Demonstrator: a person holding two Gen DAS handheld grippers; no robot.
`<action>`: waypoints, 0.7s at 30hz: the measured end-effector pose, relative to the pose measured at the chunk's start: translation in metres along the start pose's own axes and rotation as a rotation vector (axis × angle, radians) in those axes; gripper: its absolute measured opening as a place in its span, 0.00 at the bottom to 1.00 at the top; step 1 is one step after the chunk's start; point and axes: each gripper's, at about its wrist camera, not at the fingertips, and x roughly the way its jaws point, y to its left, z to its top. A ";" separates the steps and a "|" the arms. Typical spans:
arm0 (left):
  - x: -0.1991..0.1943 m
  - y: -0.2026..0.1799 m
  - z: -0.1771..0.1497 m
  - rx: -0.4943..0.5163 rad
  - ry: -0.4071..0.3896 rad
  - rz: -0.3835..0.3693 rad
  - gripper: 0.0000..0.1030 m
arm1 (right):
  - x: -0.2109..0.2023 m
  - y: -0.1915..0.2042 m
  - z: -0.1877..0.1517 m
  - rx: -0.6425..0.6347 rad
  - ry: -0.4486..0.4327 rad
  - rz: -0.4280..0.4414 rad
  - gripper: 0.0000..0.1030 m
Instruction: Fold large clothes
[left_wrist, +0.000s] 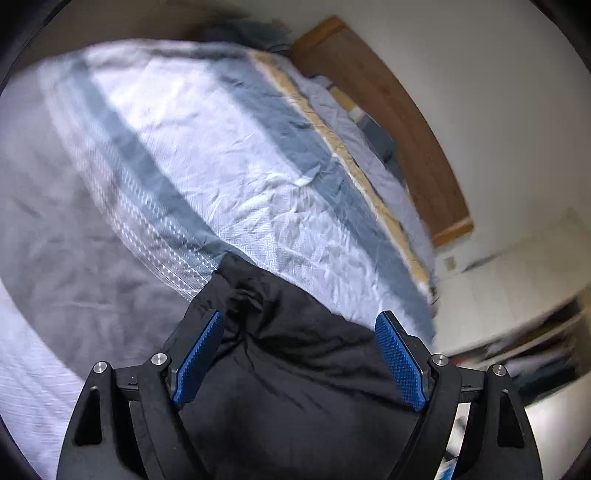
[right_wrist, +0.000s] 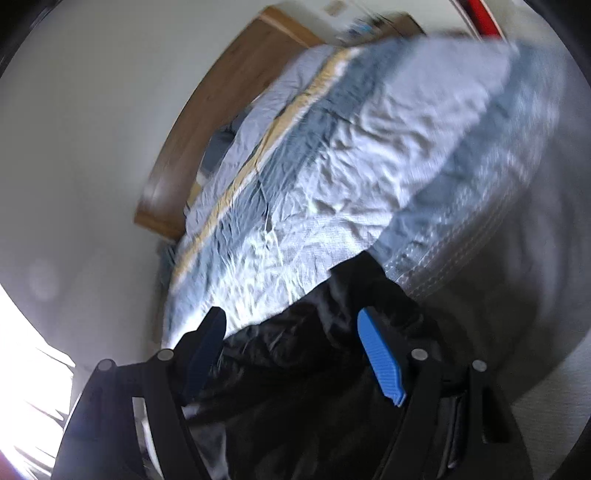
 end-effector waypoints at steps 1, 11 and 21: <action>-0.002 -0.014 -0.007 0.055 0.009 0.015 0.80 | -0.001 0.012 -0.006 -0.044 0.013 -0.010 0.71; 0.067 -0.114 -0.095 0.395 0.215 0.041 0.77 | 0.059 0.136 -0.097 -0.425 0.148 -0.059 0.71; 0.195 -0.131 -0.078 0.482 0.318 0.290 0.84 | 0.173 0.139 -0.084 -0.509 0.208 -0.257 0.71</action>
